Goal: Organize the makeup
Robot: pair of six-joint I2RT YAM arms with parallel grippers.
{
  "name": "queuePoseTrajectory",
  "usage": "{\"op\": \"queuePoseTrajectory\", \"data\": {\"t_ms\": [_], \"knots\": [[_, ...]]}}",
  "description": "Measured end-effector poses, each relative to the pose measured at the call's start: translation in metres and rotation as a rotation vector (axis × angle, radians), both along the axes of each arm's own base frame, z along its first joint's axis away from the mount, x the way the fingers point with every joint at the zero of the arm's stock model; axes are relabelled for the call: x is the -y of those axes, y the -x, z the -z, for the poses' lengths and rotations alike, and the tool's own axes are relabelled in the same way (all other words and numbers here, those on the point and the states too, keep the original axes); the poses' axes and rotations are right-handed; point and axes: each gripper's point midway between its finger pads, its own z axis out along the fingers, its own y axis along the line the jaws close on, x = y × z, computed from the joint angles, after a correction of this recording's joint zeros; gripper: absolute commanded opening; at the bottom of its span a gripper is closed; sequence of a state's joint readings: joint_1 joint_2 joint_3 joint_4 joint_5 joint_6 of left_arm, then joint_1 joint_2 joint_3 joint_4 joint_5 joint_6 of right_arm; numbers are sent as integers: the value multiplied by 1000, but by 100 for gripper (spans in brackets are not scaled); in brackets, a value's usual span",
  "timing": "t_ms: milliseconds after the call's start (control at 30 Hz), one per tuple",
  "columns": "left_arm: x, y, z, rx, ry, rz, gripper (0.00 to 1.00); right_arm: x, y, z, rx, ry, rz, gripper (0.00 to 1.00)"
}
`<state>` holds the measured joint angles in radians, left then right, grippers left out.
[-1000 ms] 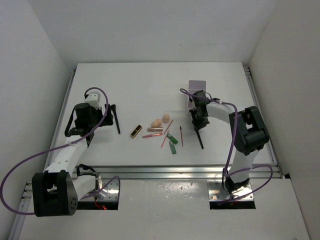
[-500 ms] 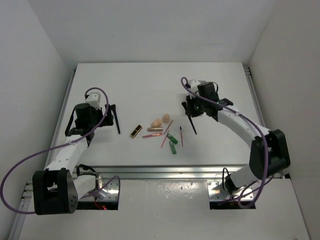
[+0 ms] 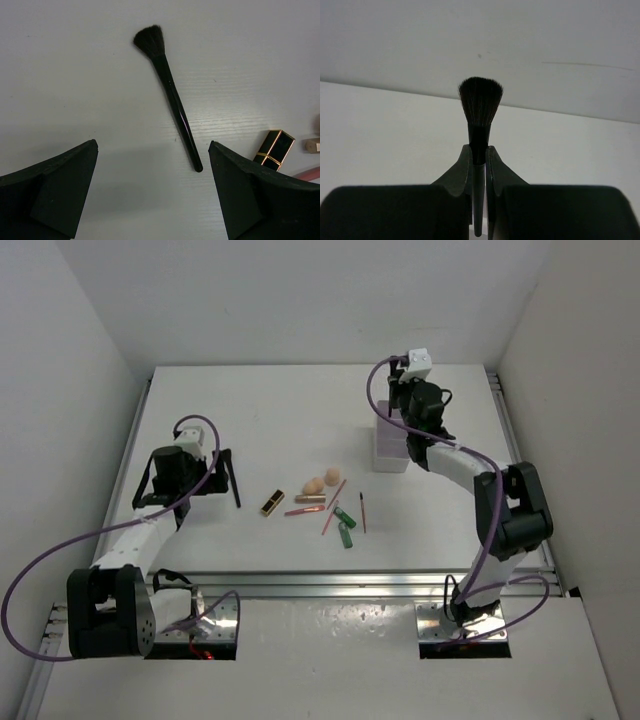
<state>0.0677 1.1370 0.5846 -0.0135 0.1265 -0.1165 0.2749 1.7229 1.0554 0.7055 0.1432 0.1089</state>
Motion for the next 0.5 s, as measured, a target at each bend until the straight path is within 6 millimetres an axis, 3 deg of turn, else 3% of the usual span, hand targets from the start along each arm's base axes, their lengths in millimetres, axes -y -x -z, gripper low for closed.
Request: {"op": "queuePoseTrajectory", "data": {"t_ms": [133,333,500], "knots": [[0,-2,2,-9,0,0,99,10,-13,17,2,14,54,0],[-1,-6,7,-31,-1,2,99,26,-36,-1,86,-12,113,0],[-1,-9,8,-38,-1,2,99,32,-35,-1,108,-36,131,0]]}}
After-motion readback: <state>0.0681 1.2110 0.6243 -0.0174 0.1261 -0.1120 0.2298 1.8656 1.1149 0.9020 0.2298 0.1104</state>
